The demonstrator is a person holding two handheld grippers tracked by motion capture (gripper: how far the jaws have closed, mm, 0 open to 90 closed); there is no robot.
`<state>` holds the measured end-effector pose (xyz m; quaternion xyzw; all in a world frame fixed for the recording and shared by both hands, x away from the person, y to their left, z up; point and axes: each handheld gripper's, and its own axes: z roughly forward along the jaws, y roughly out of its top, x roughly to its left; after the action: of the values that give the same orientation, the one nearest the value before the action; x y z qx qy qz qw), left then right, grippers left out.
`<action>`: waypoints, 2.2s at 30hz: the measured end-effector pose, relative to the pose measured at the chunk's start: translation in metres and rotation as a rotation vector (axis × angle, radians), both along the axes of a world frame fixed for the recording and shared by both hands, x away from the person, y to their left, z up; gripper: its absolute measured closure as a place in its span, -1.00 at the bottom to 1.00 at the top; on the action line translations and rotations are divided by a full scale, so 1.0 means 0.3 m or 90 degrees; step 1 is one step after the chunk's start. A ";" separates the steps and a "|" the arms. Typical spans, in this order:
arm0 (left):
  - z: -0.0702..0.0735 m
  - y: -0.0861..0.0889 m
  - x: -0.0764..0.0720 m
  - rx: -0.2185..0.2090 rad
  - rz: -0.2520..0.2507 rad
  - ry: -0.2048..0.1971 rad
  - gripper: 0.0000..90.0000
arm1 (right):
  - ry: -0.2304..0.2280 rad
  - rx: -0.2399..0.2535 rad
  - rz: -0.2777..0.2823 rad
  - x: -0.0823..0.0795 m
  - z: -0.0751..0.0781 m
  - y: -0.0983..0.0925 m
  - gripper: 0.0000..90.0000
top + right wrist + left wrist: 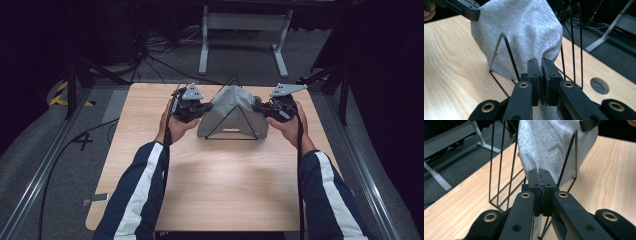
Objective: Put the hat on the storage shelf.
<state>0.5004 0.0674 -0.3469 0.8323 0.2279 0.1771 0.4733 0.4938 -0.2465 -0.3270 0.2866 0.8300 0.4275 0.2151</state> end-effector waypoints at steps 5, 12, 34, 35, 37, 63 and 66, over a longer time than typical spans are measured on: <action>-0.026 -0.015 -0.001 0.021 -0.006 0.005 0.99 | 0.016 -0.005 -0.002 0.003 -0.049 0.001 0.90; -0.067 -0.035 0.003 0.046 -0.004 0.014 0.99 | 0.033 -0.017 -0.011 0.012 -0.101 0.003 0.90; -0.064 0.023 -0.040 0.071 0.020 0.003 0.94 | 0.021 -0.025 -0.044 -0.013 -0.110 -0.025 0.81; -0.061 0.031 -0.048 0.070 0.020 0.005 0.93 | 0.017 -0.029 -0.046 -0.020 -0.103 -0.027 0.80; -0.056 0.047 -0.062 0.074 0.019 -0.003 0.92 | 0.011 -0.038 -0.046 -0.033 -0.091 -0.028 0.78; -0.059 0.202 -0.225 0.143 -0.001 -0.001 0.88 | 0.012 -0.102 -0.043 -0.188 -0.079 -0.124 0.62; -0.076 0.219 -0.239 0.148 0.001 0.005 0.82 | 0.016 -0.103 -0.046 -0.200 -0.087 -0.138 0.59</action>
<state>0.4287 0.1330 -0.3696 0.8821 0.2081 0.1995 0.3726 0.4337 -0.2880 -0.3533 0.3033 0.8537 0.3472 0.2422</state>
